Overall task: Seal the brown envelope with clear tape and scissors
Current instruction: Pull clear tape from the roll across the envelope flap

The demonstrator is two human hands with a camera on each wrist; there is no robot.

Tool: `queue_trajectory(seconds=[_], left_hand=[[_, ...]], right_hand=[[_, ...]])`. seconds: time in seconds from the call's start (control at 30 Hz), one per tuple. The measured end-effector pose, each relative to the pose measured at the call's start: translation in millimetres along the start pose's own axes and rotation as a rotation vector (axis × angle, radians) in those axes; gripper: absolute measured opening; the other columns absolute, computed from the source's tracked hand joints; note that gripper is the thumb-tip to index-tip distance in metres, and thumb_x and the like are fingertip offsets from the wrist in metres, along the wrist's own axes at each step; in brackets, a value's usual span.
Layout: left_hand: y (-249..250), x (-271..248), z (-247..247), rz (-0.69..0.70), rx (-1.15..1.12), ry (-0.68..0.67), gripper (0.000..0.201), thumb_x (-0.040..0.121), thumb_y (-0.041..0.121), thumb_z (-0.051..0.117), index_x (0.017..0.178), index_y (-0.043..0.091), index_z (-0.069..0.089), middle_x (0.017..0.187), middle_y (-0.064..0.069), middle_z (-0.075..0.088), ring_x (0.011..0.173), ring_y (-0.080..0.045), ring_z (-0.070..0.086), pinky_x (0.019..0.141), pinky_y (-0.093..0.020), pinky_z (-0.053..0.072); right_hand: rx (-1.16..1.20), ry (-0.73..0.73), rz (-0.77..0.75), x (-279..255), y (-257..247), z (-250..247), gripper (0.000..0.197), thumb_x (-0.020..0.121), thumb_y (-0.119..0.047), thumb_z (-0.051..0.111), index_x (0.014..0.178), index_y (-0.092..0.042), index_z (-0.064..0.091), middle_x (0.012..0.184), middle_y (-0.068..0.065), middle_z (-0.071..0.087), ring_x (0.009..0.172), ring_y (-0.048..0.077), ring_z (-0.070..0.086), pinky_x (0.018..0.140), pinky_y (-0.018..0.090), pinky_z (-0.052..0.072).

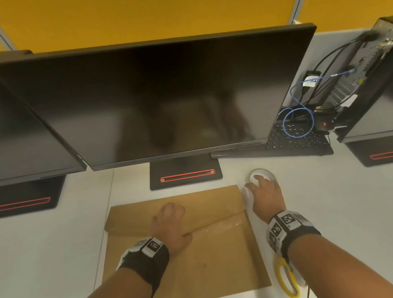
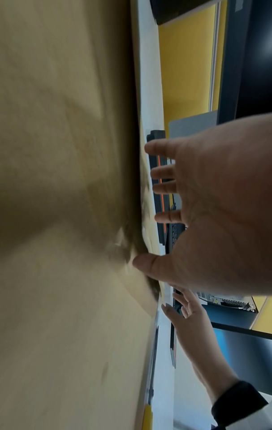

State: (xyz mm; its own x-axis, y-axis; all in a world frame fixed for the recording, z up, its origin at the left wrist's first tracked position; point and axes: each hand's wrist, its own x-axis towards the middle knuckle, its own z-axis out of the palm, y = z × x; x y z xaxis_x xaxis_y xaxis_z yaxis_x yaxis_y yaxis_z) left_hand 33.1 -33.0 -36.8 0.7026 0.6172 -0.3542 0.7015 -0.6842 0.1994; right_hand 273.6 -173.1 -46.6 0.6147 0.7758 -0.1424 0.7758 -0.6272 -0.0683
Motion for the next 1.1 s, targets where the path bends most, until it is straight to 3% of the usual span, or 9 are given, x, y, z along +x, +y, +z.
queue_trajectory(seconds=[0.2,0.47,0.57,0.67,0.77,0.83,0.93,1.0,1.1], left_hand=[[10,7,3,0.064,-0.005,-0.08,0.068,0.085,0.052,0.053,0.146,0.04,0.025,0.16,-0.002,0.008,0.147,-0.022,0.005,0.117,-0.043,0.019],[17,5,7,0.035,0.013,-0.103,0.069,0.086,0.052,0.052,0.147,0.04,0.021,0.16,-0.001,0.002,0.148,-0.023,0.001,0.117,-0.045,0.019],[16,4,7,0.035,0.022,-0.108,0.069,0.087,0.052,0.05,0.147,0.04,0.02,0.161,-0.001,0.0,0.148,-0.023,0.001,0.117,-0.045,0.018],[15,4,6,0.039,0.029,-0.108,0.07,0.087,0.053,0.05,0.148,0.04,0.018,0.161,-0.002,-0.001,0.148,-0.024,0.001,0.117,-0.046,0.016],[12,4,3,0.08,-0.051,-0.059,0.077,0.085,0.059,0.048,0.15,0.038,0.012,0.161,-0.002,-0.001,0.148,-0.021,0.004,0.118,-0.044,0.01],[11,4,-3,0.157,-0.196,0.037,0.085,0.08,0.066,0.046,0.151,0.032,0.015,0.161,-0.001,0.004,0.147,-0.019,0.011,0.118,-0.039,0.014],[12,3,-16,0.265,-0.393,0.157,0.076,0.084,0.054,0.059,0.146,0.026,0.026,0.155,0.003,0.024,0.141,-0.017,0.027,0.115,-0.033,0.026],[11,1,-23,0.274,-0.44,0.223,0.061,0.086,0.048,0.06,0.136,0.023,0.038,0.14,0.003,0.041,0.127,-0.016,0.041,0.107,-0.031,0.036],[-2,-3,-33,0.196,-0.515,0.262,0.043,0.084,0.052,0.056,0.11,0.018,0.054,0.114,0.001,0.054,0.104,-0.018,0.051,0.091,-0.037,0.045]], right_hand=[[-0.007,0.003,-0.042,3,6,8,0.042,0.087,-0.007,0.045,0.122,-0.027,0.056,0.137,0.002,0.046,0.122,0.023,0.047,0.115,0.043,0.02],[0.07,0.039,-0.082,0,2,5,0.031,0.086,-0.002,0.045,0.101,-0.018,0.066,0.107,0.004,0.063,0.098,0.026,0.06,0.104,0.04,0.031],[0.168,0.159,-0.082,0,-4,-3,0.023,0.085,-0.002,0.05,0.089,-0.014,0.07,0.091,0.006,0.066,0.082,0.03,0.063,0.098,0.04,0.036],[0.293,0.206,-0.083,0,-16,-17,0.023,0.087,-0.003,0.049,0.089,-0.016,0.068,0.092,0.003,0.063,0.075,0.027,0.055,0.085,0.033,0.034],[0.62,0.219,-0.054,0,-43,-36,0.016,0.091,-0.012,0.051,0.087,-0.02,0.064,0.095,-0.005,0.056,0.077,0.022,0.056,0.074,0.027,0.039],[0.811,0.177,-0.045,0,-65,-46,0.013,0.091,-0.017,0.054,0.084,-0.025,0.061,0.096,-0.007,0.054,0.079,0.015,0.057,0.074,0.023,0.041],[0.936,0.097,-0.072,-5,-99,-50,0.01,0.09,-0.02,0.057,0.084,-0.026,0.062,0.101,-0.003,0.059,0.09,0.009,0.055,0.08,0.021,0.045],[0.957,0.031,-0.062,-9,-118,-48,0.009,0.09,-0.02,0.058,0.085,-0.025,0.063,0.103,-0.004,0.06,0.093,0.009,0.056,0.083,0.021,0.047],[1.063,-0.05,-0.042,-12,-140,-42,0.013,0.089,-0.016,0.059,0.08,-0.025,0.063,0.099,-0.001,0.063,0.095,0.016,0.06,0.086,0.027,0.048]])
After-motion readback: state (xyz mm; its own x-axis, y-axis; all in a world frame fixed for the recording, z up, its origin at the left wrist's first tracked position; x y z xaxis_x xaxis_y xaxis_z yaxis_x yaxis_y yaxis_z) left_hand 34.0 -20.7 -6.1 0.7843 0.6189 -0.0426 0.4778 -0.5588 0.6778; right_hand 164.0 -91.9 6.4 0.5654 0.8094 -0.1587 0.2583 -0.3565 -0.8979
